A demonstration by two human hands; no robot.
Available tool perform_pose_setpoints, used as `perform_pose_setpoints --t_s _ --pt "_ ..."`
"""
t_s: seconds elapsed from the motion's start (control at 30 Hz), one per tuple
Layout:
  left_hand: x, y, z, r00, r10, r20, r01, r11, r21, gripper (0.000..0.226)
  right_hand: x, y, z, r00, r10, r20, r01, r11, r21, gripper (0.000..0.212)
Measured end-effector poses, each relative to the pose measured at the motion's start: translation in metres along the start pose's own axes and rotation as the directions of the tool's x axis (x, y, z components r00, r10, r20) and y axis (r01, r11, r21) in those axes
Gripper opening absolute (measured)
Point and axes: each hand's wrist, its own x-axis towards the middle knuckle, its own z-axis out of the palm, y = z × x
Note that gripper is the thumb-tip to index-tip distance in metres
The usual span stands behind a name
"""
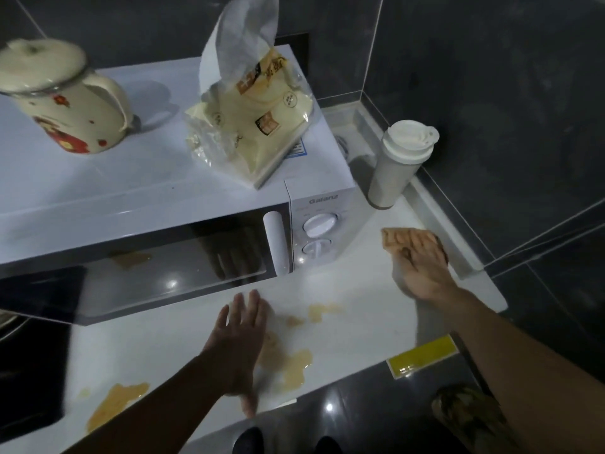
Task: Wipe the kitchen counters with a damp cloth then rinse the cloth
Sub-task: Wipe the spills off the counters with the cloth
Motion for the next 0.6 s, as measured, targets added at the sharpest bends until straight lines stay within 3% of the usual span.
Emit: perform_pose_setpoints --t_s 0.07,0.1,0.13,0.2,0.23,0.27,0.3,0.37,0.4,0.47,0.53,0.57,0.6 --pt "0.001 0.001 -0.001 1.000 0.005 -0.009 -0.005 1.000 0.013 0.163 0.002 -0.020 0.011 0.996 0.083 -0.018 -0.084 0.996 -0.022 0.078" --pt "0.001 0.000 -0.001 1.000 0.009 -0.014 -0.008 1.000 0.014 0.163 -0.010 -0.040 0.021 0.999 0.001 0.034 -0.001 1.000 -0.017 0.073" --pt "0.000 0.000 -0.001 1.000 0.010 -0.014 -0.010 1.000 0.007 0.163 -0.027 -0.054 0.030 0.981 -0.172 0.092 0.175 0.984 -0.029 0.067" --pt "-0.001 -0.001 -0.002 1.000 0.015 -0.021 -0.015 1.000 0.010 0.163 -0.045 -0.062 0.027 0.876 -0.467 0.118 0.473 0.881 -0.022 0.058" --pt "-0.001 -0.001 -0.003 1.000 0.015 -0.021 -0.014 1.000 0.016 0.163 -0.034 -0.050 0.020 0.855 -0.516 0.055 0.517 0.856 -0.001 0.050" --pt "-0.002 0.000 -0.003 1.000 0.014 -0.013 -0.014 1.000 0.016 0.163 -0.016 -0.031 0.013 0.903 -0.429 -0.027 0.430 0.902 0.052 0.041" --pt "-0.001 0.000 -0.003 1.000 0.014 -0.006 -0.014 1.000 0.008 0.164 0.003 -0.013 0.005 0.961 -0.246 -0.124 0.257 0.963 0.079 0.034" --pt "0.000 0.001 -0.003 1.000 0.011 -0.008 -0.011 1.000 -0.013 0.164 0.015 -0.010 -0.001 0.986 0.054 -0.160 -0.039 0.994 0.099 0.048" --pt "0.000 0.001 -0.004 1.000 0.015 -0.003 -0.015 1.000 -0.016 0.164 0.009 -0.024 0.007 0.983 0.033 -0.178 -0.029 0.999 0.025 0.052" --pt "-0.001 -0.001 -0.003 1.000 0.018 0.004 -0.018 1.000 -0.024 0.162 -0.021 -0.059 0.024 0.959 -0.279 -0.056 0.281 0.960 0.020 0.048" --pt "-0.001 -0.002 -0.003 1.000 0.022 -0.012 -0.022 1.000 -0.020 0.161 -0.034 -0.056 0.024 0.851 -0.522 0.059 0.523 0.852 -0.006 0.051" --pt "-0.001 -0.002 -0.002 1.000 0.024 -0.013 -0.024 1.000 -0.013 0.161 -0.021 -0.040 0.015 0.847 -0.531 0.030 0.531 0.847 -0.006 0.048" --pt "-0.001 -0.001 -0.002 1.000 0.025 -0.012 -0.025 1.000 -0.010 0.161 -0.004 -0.022 0.006 0.905 -0.424 -0.045 0.425 0.905 0.024 0.045"
